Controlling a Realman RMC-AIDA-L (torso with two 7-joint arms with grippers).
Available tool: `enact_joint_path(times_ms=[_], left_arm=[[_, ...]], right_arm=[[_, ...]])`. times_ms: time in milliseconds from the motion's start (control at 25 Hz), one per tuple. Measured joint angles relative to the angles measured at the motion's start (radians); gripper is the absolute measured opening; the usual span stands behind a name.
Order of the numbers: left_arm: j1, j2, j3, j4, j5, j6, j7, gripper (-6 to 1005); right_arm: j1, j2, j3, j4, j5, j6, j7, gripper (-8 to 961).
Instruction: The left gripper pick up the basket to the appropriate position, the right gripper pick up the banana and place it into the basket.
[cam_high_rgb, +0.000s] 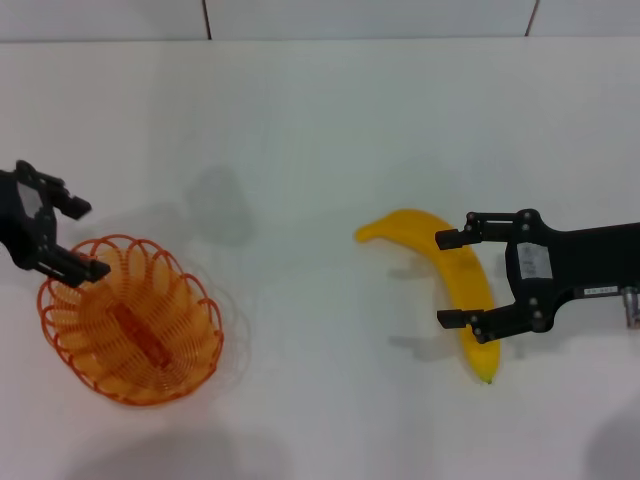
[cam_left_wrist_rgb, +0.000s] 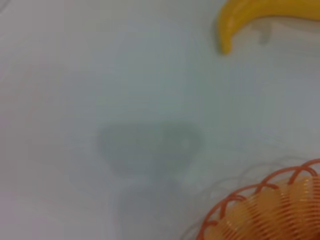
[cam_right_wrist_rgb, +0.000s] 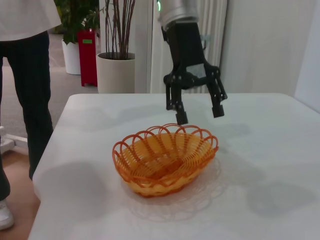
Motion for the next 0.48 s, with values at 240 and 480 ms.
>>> enact_joint_path(times_ms=[240, 480], left_arm=[[-0.030, 0.008, -0.032, -0.113, -0.005, -0.040, 0.052, 878], [-0.047, 0.042, -0.094, -0.204, -0.006, -0.063, 0.071, 879]], right_arm=[[-0.003, 0.000, -0.001, 0.001, -0.002, 0.000, 0.001, 845], [0.000, -0.001, -0.004, 0.002, -0.006, 0.000, 0.005, 842]])
